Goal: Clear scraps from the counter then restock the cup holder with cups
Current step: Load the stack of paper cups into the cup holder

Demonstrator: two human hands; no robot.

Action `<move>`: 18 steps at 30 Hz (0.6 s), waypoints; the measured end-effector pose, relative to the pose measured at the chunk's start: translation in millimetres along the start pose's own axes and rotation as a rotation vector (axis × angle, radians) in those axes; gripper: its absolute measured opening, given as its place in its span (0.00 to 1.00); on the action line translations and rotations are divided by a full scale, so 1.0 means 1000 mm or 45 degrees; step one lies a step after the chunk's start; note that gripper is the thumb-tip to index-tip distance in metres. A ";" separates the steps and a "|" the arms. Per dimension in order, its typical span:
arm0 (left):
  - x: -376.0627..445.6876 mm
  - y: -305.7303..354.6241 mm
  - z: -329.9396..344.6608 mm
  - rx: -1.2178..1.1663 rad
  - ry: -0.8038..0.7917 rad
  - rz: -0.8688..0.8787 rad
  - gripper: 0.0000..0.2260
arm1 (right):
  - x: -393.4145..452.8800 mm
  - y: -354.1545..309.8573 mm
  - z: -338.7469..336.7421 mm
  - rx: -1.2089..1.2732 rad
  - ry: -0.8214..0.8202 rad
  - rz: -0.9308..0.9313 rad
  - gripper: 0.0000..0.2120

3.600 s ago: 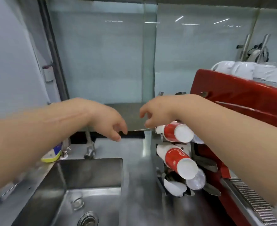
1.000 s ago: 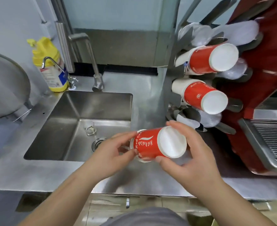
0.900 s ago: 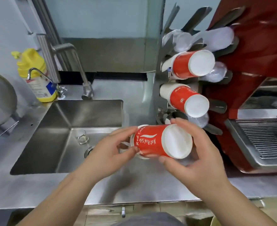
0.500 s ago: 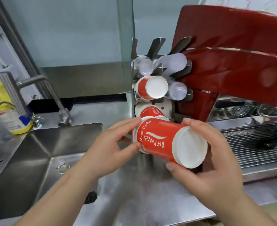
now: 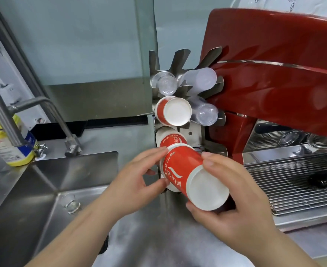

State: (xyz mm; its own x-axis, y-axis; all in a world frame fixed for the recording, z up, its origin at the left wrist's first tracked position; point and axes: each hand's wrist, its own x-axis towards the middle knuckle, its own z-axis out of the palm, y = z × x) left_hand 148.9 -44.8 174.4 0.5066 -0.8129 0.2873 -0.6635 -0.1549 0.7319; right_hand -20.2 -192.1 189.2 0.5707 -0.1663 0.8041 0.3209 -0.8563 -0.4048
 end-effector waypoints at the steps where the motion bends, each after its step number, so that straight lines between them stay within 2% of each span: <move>1: 0.000 -0.002 0.001 0.007 0.000 -0.007 0.31 | -0.001 0.003 0.002 0.005 -0.002 -0.009 0.31; 9: 0.003 -0.016 0.008 -0.049 -0.004 -0.032 0.31 | -0.008 0.019 0.021 -0.068 -0.067 -0.149 0.28; 18: 0.015 -0.027 0.017 -0.122 0.040 -0.105 0.29 | -0.008 0.038 0.033 -0.070 -0.093 -0.136 0.28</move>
State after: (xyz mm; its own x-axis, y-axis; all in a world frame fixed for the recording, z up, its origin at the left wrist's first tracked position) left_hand 165.2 -62.6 148.1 0.5755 -0.7812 0.2418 -0.5638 -0.1648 0.8093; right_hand 12.3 -207.6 153.6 0.5899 -0.0382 0.8066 0.3419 -0.8931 -0.2924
